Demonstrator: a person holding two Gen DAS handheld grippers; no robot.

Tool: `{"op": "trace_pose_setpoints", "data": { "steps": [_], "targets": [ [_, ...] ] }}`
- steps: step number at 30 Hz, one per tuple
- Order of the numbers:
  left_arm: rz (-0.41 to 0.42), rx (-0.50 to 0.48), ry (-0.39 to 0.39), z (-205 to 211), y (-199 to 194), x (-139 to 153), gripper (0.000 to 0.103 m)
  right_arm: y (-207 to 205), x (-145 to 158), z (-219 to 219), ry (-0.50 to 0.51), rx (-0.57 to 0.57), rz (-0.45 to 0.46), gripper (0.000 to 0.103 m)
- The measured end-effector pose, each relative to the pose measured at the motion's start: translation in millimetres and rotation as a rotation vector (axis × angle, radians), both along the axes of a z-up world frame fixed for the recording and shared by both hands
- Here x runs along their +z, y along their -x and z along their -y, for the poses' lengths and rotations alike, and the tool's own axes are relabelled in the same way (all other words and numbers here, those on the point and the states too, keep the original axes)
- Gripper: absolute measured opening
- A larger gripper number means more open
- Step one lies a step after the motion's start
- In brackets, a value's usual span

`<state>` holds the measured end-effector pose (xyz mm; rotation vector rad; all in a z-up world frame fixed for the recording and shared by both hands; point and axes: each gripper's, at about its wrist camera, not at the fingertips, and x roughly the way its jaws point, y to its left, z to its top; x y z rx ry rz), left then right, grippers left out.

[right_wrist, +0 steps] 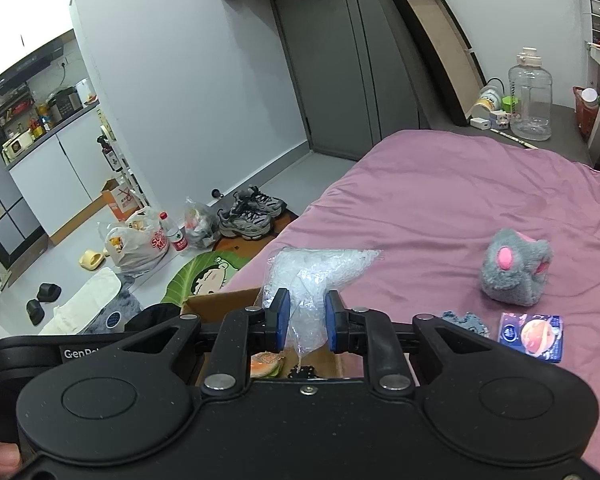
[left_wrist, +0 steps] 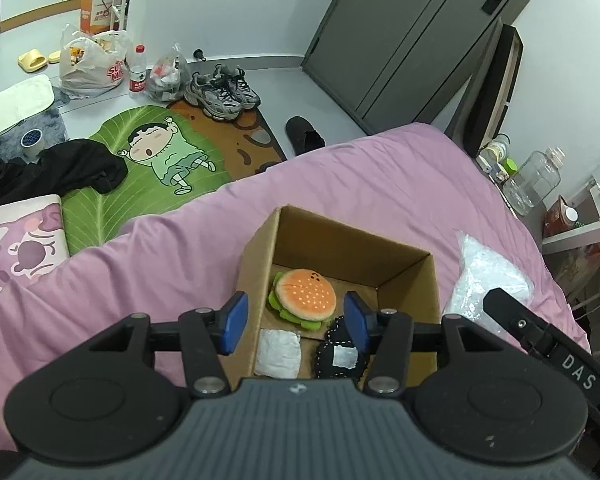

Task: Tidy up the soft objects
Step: 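Lower the clear stuffing bag into the box and open the right tool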

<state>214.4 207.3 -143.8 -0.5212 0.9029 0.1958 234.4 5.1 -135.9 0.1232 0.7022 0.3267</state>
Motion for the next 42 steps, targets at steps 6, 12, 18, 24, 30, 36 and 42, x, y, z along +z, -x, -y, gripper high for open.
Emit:
{"op": "trace_pose_setpoints", "data": {
  "steps": [6,12,18,24,30,36,42],
  "targets": [
    [-0.007,0.014,-0.004,-8,2,1,0.051,-1,0,-9,-0.026,0.024,0.002,0.019],
    [0.008,0.015,-0.019,-9,5,9,0.051,-5,-1,-10,-0.042,0.043,-0.016,0.033],
    [0.014,0.009,-0.022,-1,6,14,0.051,-2,11,21,-0.080,-0.018,-0.055,0.033],
    [0.011,-0.019,-0.032,19,6,21,0.057,8,16,46,-0.066,-0.058,-0.091,0.035],
    [0.016,-0.056,-0.056,44,7,29,0.065,18,23,69,-0.054,-0.087,-0.087,0.054],
    [0.018,-0.078,-0.078,68,6,36,0.070,22,29,110,-0.108,-0.107,-0.132,0.065],
    [0.017,-0.103,-0.101,92,0,41,0.072,21,34,155,-0.125,-0.195,-0.134,0.068]
  ]
}}
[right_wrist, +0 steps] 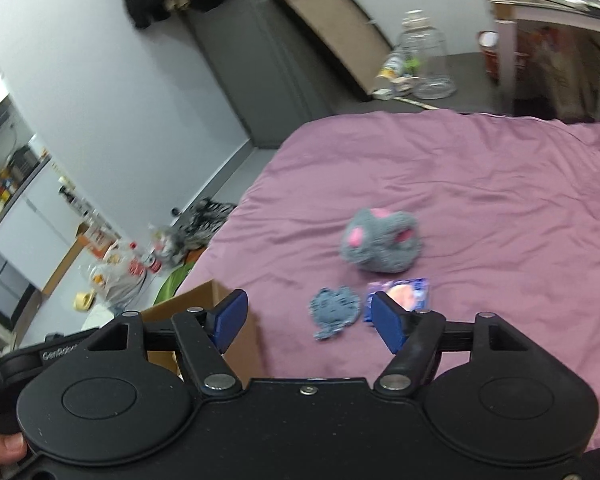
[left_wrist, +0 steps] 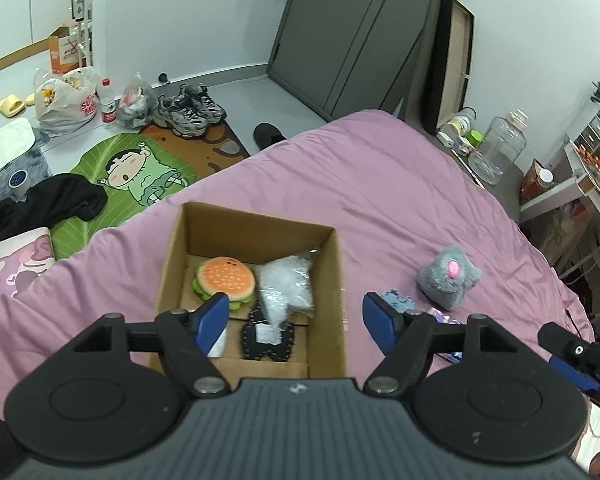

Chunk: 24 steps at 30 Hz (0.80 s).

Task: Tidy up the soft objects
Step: 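Lower the clear stuffing bag into the box and open the right tool, then move both tools toward the grey mouse plush and blue package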

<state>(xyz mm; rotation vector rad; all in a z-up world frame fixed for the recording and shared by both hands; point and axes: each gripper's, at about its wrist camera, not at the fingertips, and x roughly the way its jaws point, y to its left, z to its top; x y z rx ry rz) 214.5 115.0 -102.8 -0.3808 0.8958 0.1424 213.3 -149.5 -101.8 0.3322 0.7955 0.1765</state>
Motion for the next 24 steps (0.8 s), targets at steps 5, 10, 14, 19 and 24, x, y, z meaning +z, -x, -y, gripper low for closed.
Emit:
{"op": "trace_pose_setpoints", "data": {
  "steps": [5,10,14,19,24],
  "targets": [
    [-0.007,-0.028,-0.024,21,-6,-1,0.073,-3,-5,29,-0.031,-0.050,-0.009,0.069],
    [-0.021,-0.054,-0.039,42,-15,-5,0.073,-10,-20,49,-0.072,-0.085,-0.036,0.069],
    [-0.032,-0.073,-0.056,59,-24,-10,0.073,-17,-35,60,-0.104,-0.104,-0.067,0.069],
    [-0.057,-0.093,-0.060,77,-38,-20,0.073,-29,-54,66,-0.134,-0.113,-0.108,0.069],
    [-0.064,-0.113,-0.094,98,-52,-30,0.073,-40,-74,75,-0.190,-0.159,-0.147,0.069]
  ]
}}
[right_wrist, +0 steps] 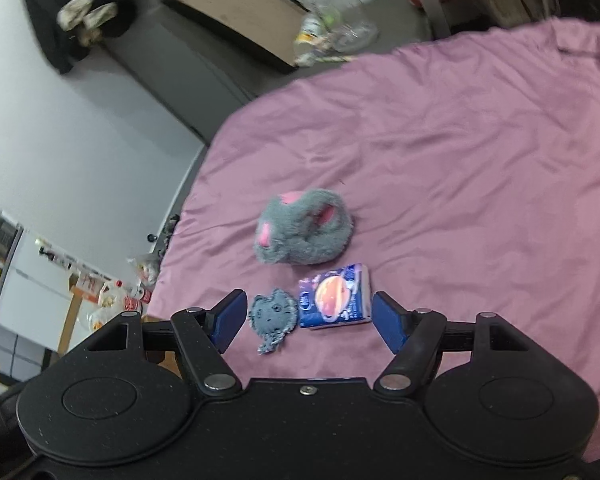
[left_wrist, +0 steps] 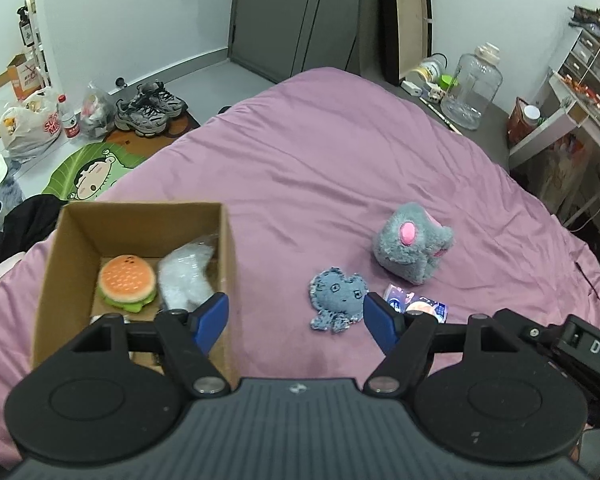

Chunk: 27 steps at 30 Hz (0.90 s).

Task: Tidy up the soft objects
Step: 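Move both tools toward the grey mouse plush and blue package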

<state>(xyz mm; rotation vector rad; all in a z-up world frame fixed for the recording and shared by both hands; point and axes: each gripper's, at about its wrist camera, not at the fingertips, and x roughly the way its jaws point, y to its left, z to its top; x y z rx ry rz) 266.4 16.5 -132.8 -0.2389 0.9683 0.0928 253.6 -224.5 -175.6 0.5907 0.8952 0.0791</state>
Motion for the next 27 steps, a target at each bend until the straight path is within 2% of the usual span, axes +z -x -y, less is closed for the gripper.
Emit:
{"op": "trace_pose_setpoints", "data": {
  "steps": [4,11,16,27],
  "targets": [
    [-0.026,0.025,0.019,7,-12,-13,0.073,-9,-14,5,-0.045,-0.017,-0.028,0.068],
    [-0.049,0.018,0.002,29,-30,-32,0.072,-24,-34,19,-0.094,-0.066,-0.065,0.065],
    [-0.083,0.023,-0.005,41,-43,-51,0.069,-35,-50,28,-0.125,-0.086,-0.106,0.059],
    [-0.132,0.060,-0.007,49,-66,-87,0.060,-52,-75,31,-0.166,-0.078,-0.159,0.058]
  ]
}}
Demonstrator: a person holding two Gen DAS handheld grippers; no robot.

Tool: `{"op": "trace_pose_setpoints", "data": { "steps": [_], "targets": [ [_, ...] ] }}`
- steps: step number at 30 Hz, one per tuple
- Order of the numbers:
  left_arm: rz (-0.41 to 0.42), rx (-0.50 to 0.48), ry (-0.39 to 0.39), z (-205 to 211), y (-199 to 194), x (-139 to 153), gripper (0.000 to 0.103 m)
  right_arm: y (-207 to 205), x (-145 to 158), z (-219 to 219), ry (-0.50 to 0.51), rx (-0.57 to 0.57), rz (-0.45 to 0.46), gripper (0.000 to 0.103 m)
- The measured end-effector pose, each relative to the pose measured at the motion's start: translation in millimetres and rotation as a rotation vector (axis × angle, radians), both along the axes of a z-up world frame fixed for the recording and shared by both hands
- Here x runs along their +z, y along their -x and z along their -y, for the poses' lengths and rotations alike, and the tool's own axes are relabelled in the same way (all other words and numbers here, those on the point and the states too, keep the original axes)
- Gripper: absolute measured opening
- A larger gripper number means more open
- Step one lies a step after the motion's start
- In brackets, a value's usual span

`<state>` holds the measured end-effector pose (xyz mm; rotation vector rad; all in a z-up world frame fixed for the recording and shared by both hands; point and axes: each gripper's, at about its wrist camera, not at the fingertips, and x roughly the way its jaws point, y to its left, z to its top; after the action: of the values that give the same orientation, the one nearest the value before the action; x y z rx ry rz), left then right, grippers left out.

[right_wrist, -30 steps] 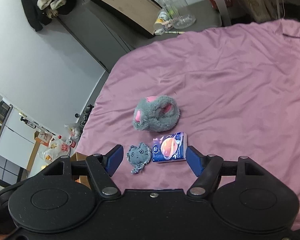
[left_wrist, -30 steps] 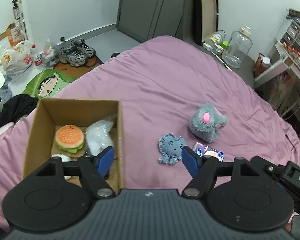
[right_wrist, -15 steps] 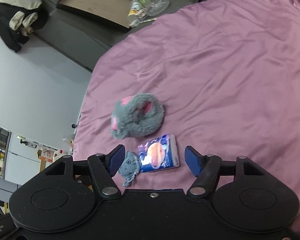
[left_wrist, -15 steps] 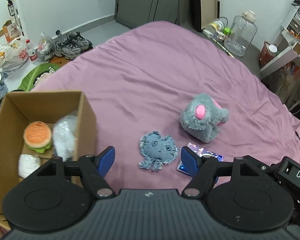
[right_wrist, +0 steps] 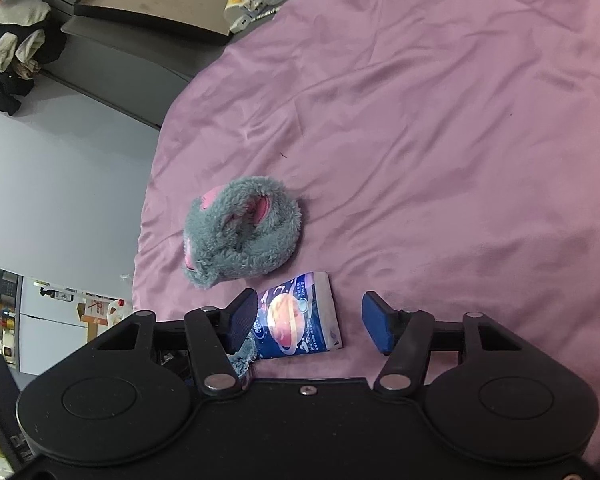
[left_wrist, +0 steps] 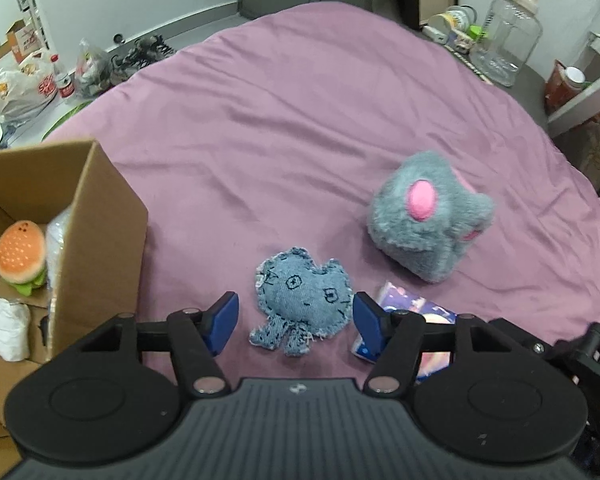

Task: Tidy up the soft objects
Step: 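Move both tools toward the grey mouse plush and blue package, then grasp the blue denim octopus plush with the left tool while the right tool grasps the blue package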

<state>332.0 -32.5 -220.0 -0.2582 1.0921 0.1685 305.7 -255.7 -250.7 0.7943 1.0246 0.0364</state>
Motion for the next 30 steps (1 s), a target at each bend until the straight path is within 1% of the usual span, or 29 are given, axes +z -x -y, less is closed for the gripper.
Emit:
{"op": "trace_pose_setpoints", "data": {
  "steps": [1,7,14,15,16,17,20,22,24,25,27,30],
  "targets": [
    [-0.004,0.005,0.000,0,-2,-4,0.058,-1,-2,0,-0.003,0.001,-0.005,0.058],
    [-0.025,0.016,0.000,-1,-15,-19,0.058,-10,-13,-5,-0.019,0.026,-0.031,0.057],
    [-0.024,0.033,0.032,-4,-19,-28,0.058,-18,-23,-9,-0.039,0.042,-0.052,0.055],
    [-0.022,0.038,0.039,-5,-19,-28,0.057,-18,-24,-9,-0.041,0.041,-0.054,0.055],
    [-0.018,0.040,0.048,-5,-19,-28,0.049,-19,-25,-10,-0.042,0.041,-0.054,0.055],
    [-0.013,0.038,0.063,-6,-19,-27,0.044,-19,-26,-10,-0.040,0.043,-0.054,0.055],
    [-0.005,0.034,0.067,-5,-19,-21,0.039,-21,-27,-13,-0.027,0.051,-0.054,0.055],
    [0.009,0.032,0.072,-6,-18,-16,0.037,-22,-28,-15,-0.016,0.060,-0.051,0.055],
    [0.018,0.029,0.082,-6,-16,-12,0.037,-21,-28,-16,-0.004,0.064,-0.048,0.046],
    [0.024,0.027,0.084,-7,-14,-9,0.037,-21,-28,-17,0.012,0.071,-0.048,0.033],
    [0.037,0.027,0.088,-10,-12,-4,0.037,-20,-27,-18,0.010,0.082,-0.042,0.029],
    [0.055,0.028,0.089,-14,-8,5,0.037,-15,-18,-22,0.039,0.100,-0.015,0.024]
  ]
}}
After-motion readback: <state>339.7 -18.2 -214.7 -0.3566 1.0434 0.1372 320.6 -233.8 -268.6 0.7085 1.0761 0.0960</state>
